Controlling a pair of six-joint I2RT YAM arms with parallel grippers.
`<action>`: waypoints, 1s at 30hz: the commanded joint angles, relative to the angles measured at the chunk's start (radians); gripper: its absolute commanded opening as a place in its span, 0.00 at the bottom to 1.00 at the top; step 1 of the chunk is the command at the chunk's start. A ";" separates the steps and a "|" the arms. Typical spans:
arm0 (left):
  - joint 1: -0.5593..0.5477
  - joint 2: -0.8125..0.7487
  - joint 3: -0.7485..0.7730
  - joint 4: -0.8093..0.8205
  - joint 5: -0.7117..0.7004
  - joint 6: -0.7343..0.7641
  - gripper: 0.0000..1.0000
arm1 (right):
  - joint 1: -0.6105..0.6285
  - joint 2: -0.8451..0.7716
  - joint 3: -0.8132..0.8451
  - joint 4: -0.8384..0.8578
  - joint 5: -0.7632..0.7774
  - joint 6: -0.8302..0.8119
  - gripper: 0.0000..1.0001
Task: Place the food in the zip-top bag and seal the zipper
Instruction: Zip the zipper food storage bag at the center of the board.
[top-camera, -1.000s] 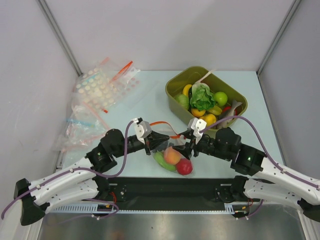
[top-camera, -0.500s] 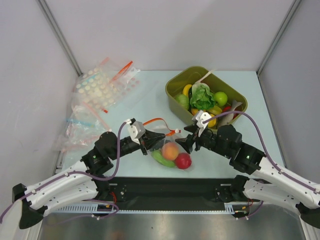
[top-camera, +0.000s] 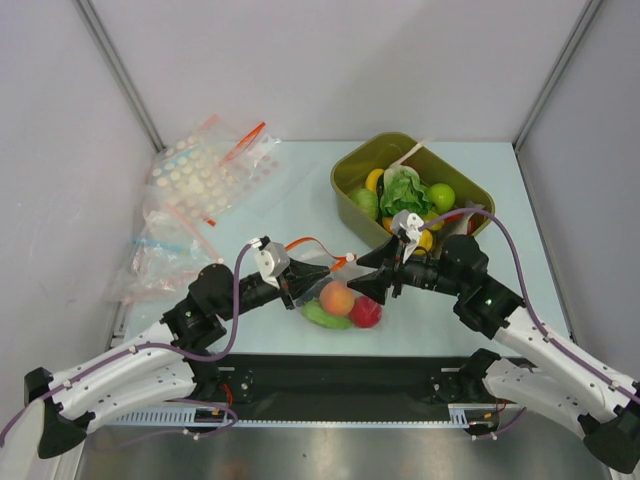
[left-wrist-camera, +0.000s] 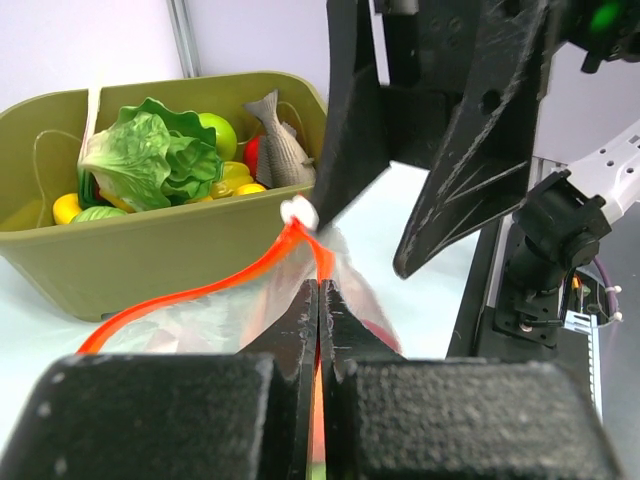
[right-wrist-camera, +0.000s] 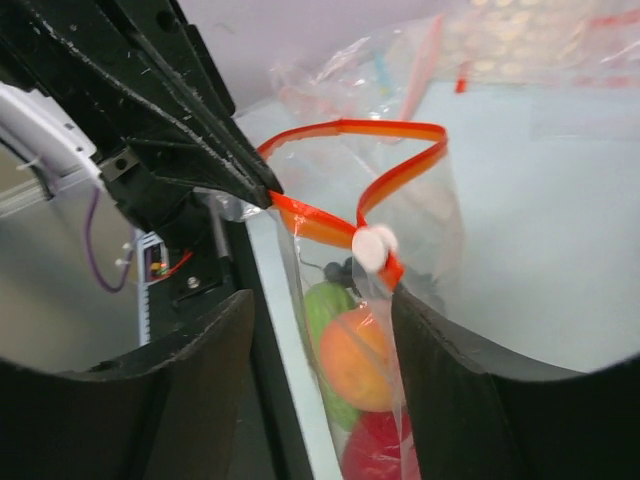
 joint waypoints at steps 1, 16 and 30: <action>-0.001 -0.017 0.003 0.055 0.009 -0.018 0.00 | -0.004 0.019 -0.001 0.075 -0.109 0.017 0.61; -0.003 -0.028 0.001 0.058 0.028 -0.026 0.01 | -0.004 0.008 -0.032 0.106 0.006 0.017 0.69; -0.003 -0.029 -0.005 0.074 0.050 -0.034 0.00 | -0.010 0.083 -0.038 0.172 -0.026 0.057 0.69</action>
